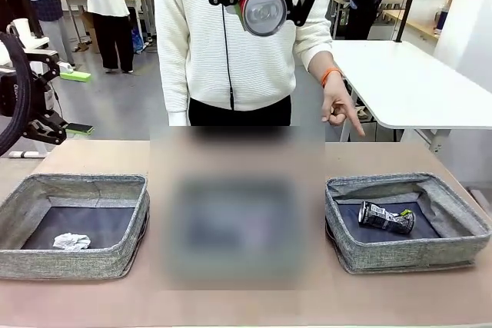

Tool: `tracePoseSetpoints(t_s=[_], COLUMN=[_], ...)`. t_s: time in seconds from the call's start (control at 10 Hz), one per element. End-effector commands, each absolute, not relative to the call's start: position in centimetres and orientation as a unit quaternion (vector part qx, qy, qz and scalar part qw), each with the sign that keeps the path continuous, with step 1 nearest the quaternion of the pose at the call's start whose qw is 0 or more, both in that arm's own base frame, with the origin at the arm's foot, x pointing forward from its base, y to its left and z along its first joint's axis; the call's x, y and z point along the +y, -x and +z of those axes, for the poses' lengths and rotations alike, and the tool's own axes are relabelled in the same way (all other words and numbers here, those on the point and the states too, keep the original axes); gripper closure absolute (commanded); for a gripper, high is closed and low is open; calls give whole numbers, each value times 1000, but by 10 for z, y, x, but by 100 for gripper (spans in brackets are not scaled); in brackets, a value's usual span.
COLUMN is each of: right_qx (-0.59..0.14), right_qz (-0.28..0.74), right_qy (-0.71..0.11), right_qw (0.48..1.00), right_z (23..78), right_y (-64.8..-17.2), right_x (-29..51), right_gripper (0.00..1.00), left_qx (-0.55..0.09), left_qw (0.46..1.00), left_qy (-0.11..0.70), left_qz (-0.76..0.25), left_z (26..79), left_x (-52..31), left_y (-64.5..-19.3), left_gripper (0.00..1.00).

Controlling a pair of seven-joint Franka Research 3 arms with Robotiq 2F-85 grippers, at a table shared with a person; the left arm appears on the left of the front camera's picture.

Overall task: Sort the waste into the appropriate baskets.
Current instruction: Place the picked waste into the Fabric basket indicated by the person.

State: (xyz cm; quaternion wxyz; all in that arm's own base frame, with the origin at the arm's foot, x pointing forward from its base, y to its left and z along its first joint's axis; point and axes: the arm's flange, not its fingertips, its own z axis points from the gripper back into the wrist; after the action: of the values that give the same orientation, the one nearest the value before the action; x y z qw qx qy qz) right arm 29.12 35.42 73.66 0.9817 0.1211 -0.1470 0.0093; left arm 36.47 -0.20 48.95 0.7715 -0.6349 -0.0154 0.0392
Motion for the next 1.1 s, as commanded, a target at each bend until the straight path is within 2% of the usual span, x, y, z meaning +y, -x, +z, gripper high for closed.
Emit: tracePoseSetpoints(t_s=[0.0,0.4,0.5,0.6,0.7,0.8,0.9,1.0], right_qx=[-150,-147,-132,-137,-102,-79,-56,-51], right_qz=[10,9,16,-30,-43,-84,-93,-123], right_qy=[-120,-121,-125,-108,-135,-121,-181,-201], right_qw=[981,982,983,984,985,986,977,970], right_z=[735,737,708,668,613,565,528,498], right_y=[-290,-291,-301,-313,-317,-311,-294,-276], right_x=[354,354,322,278,222,176,137,101], right_gripper=[92,92,92,92,92,92,92,92], left_qx=[-23,-23,-23,-23,-23,-23,-23,-23], left_qw=[764,764,764,764,764,764,764,764], left_qy=[644,644,644,644,644,644,644,644], left_qz=[32,32,32,32,32,32,32,32], left_z=[491,491,491,491,491,491,491,491], left_x=[-3,-3,-3,-3,-3,-3,-3,-3], left_y=[-365,-365,-365,-365,-365,-365,-365,-365], left_gripper=[0,0,0,0,0,0,0,0])
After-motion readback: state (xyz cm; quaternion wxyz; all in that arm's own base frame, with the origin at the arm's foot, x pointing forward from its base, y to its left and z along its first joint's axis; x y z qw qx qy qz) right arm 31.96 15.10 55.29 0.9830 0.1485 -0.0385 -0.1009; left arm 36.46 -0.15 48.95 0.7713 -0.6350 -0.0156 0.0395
